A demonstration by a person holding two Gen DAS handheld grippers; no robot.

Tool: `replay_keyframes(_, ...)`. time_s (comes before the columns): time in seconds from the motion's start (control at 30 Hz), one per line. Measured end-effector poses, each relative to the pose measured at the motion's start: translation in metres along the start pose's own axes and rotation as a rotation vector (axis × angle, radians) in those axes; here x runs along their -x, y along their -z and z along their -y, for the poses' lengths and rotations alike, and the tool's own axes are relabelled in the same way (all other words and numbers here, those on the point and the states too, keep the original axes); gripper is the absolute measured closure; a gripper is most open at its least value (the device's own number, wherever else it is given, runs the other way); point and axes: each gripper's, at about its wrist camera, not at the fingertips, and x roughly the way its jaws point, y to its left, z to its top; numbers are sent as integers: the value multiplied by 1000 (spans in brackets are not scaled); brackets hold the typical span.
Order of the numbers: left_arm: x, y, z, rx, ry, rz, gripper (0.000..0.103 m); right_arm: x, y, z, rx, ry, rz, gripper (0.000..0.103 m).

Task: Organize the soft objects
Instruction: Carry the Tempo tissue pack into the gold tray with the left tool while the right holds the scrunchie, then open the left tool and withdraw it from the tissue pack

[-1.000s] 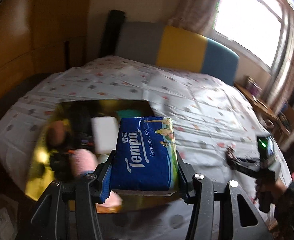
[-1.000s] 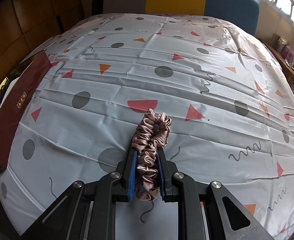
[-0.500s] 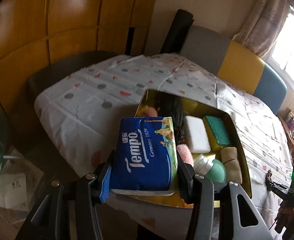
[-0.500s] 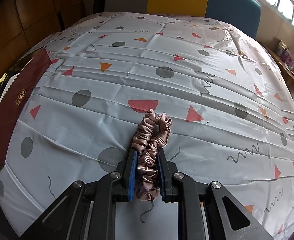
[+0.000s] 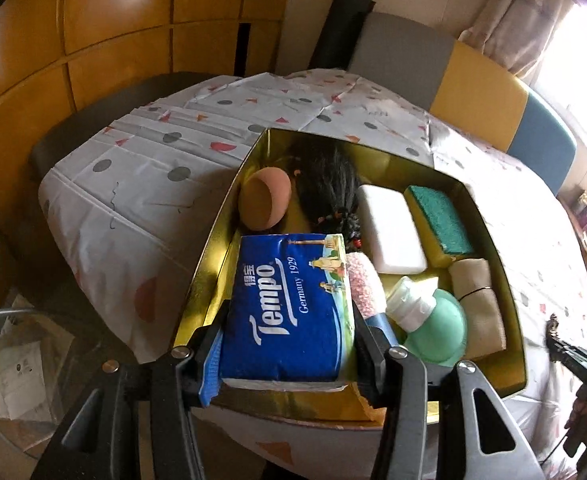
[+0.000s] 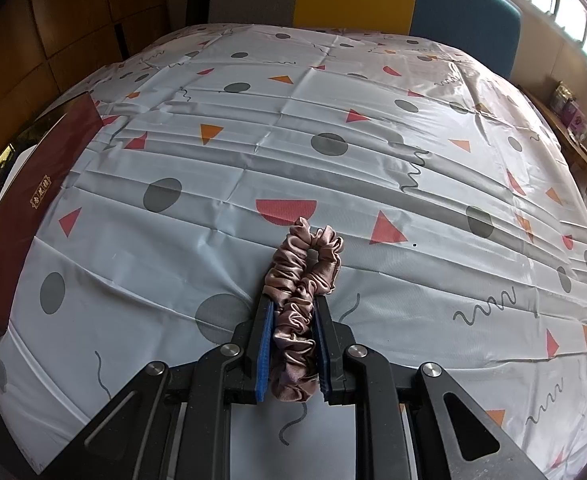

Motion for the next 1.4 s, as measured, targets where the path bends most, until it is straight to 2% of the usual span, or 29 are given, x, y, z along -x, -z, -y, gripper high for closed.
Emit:
replay_keyframes(0.23,-26,3,2,-16,-14,-69,50,0,0,0,1,1,0,84)
replay_keyframes(0.33,-29,7,1,-20,-30,-74,47,0,0,0,1,1,0,84)
replay_keyframes(0.47,-25,8,2,-28,-33,-52,42,0,0,0,2,3,0,84)
replay_keyframes(0.63,-19,7,0,-28,-54,-32,42,0,0,0,4,4,0,84)
replay_keyframes(0.9,6,5,12,-76,-99,43,42,-1,1,-1,17,17,0,84)
replay_keyframes(1.4,51,8,55,-169,-41,144,42,-1,1,-2,18,27,-5,84)
